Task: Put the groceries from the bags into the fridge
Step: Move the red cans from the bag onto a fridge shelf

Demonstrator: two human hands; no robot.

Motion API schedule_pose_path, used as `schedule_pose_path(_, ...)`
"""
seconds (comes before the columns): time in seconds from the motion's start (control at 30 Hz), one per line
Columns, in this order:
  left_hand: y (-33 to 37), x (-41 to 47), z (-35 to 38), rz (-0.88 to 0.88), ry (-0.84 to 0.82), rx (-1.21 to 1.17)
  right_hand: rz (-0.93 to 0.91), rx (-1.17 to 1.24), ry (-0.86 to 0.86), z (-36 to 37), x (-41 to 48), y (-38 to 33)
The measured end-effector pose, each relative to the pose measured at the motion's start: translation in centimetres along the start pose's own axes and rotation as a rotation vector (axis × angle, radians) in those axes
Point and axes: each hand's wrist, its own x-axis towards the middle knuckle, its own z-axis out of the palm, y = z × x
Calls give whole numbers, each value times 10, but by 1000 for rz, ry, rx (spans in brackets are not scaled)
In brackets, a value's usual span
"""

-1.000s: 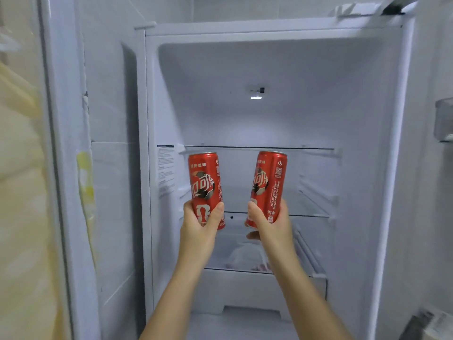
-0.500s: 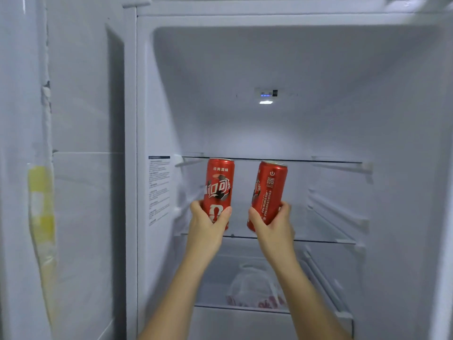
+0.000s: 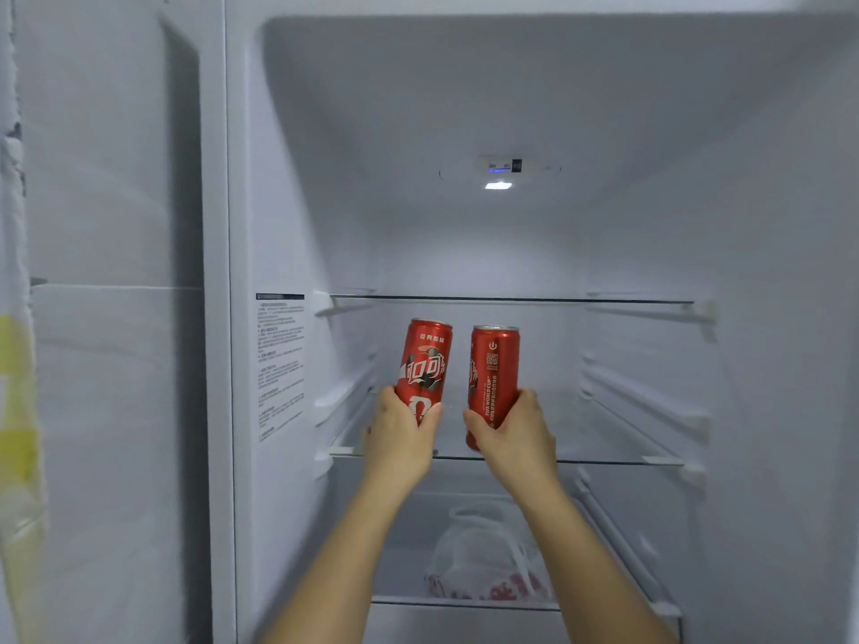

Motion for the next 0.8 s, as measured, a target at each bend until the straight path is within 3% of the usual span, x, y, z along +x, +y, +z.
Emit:
schedule_pose_path(0.23,-1,9,5,-52,3,211,-38,-91,-28,4,10,2)
schedule_pose_path(0.4,-2,35,10,-95,-6,374,51,-248,-98,13,40,-2)
schedule_pose_path(0.67,-10,110,28,-190,-85,342,100,-354,-286,58,111,-8)
schedule_pose_path(0.8,-16,136,38,-192,-96,448,100,-330,-333,87,141,-5)
